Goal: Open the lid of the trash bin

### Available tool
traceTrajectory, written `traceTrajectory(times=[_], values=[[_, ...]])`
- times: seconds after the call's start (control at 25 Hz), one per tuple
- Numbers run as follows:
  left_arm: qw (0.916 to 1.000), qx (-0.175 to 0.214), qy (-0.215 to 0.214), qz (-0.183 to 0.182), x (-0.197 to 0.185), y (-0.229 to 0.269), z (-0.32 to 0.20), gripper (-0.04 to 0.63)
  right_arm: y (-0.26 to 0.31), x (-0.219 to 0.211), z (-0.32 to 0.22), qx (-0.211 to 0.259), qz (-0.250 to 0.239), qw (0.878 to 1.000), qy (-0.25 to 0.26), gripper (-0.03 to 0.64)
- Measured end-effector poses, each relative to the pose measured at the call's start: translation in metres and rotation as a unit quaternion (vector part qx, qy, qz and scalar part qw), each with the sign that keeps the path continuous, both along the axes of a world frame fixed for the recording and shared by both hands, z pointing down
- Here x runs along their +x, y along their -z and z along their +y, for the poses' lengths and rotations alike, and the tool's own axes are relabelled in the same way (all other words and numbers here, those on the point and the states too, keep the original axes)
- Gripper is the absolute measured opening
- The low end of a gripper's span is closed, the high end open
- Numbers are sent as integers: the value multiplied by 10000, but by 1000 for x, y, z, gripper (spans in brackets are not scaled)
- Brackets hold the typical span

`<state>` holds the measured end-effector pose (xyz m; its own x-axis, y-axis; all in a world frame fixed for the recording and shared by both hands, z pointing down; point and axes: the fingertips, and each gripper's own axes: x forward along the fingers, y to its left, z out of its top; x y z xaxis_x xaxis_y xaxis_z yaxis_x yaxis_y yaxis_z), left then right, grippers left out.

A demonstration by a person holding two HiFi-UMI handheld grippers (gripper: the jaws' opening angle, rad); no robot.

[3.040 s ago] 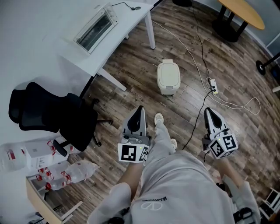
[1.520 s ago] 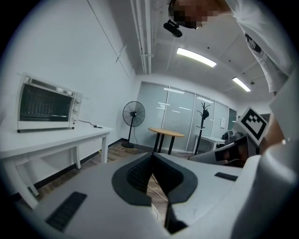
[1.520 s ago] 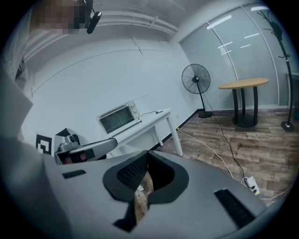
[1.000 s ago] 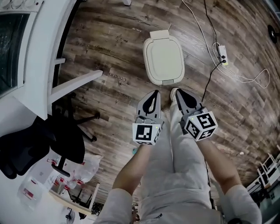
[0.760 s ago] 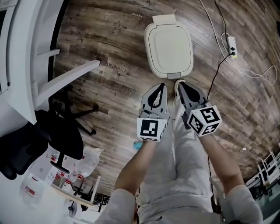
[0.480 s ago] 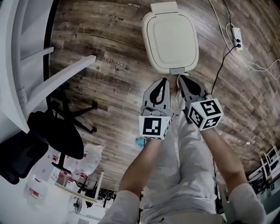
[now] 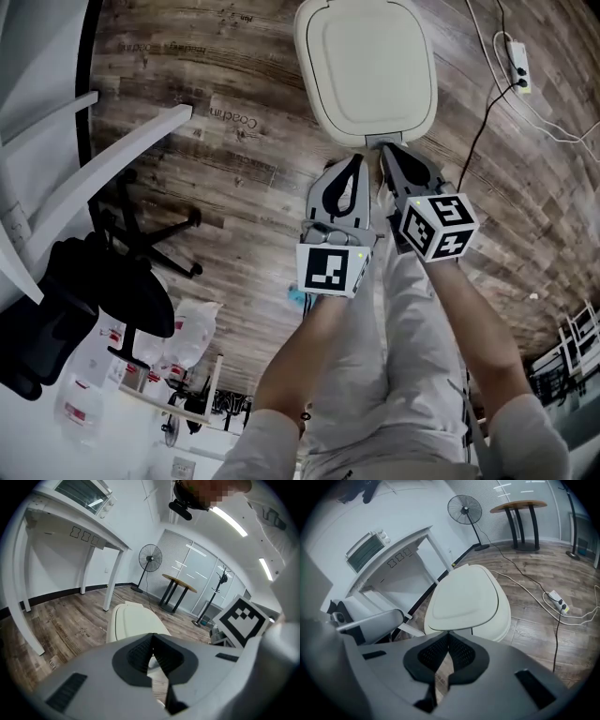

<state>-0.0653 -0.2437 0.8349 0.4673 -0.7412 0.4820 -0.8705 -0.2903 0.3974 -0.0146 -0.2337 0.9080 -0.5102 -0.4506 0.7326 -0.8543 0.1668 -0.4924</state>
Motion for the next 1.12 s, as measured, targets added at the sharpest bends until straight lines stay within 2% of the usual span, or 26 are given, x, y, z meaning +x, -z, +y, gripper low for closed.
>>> traceTrajectory(times=[0.16, 0.32, 0.48, 0.88, 1.12], values=[[10000, 3, 11, 32, 2, -3, -1, 2, -9, -3, 5, -77, -12, 9999, 84, 17], [10000, 36, 30, 86, 4, -2, -4, 2, -12, -3, 3, -156, -163, 9997, -133, 15], [9999, 80, 97, 117, 0, 3, -7, 2, -13, -4, -3, -117, -96, 9998, -162, 15], [9997, 202, 130, -48, -16, 1, -2, 2, -11, -4, 2, 320, 80, 9994, 46, 15], [9997, 174, 170, -27, -19, -4, 3, 2, -11, -5, 1, 427, 70, 9991, -41, 15]])
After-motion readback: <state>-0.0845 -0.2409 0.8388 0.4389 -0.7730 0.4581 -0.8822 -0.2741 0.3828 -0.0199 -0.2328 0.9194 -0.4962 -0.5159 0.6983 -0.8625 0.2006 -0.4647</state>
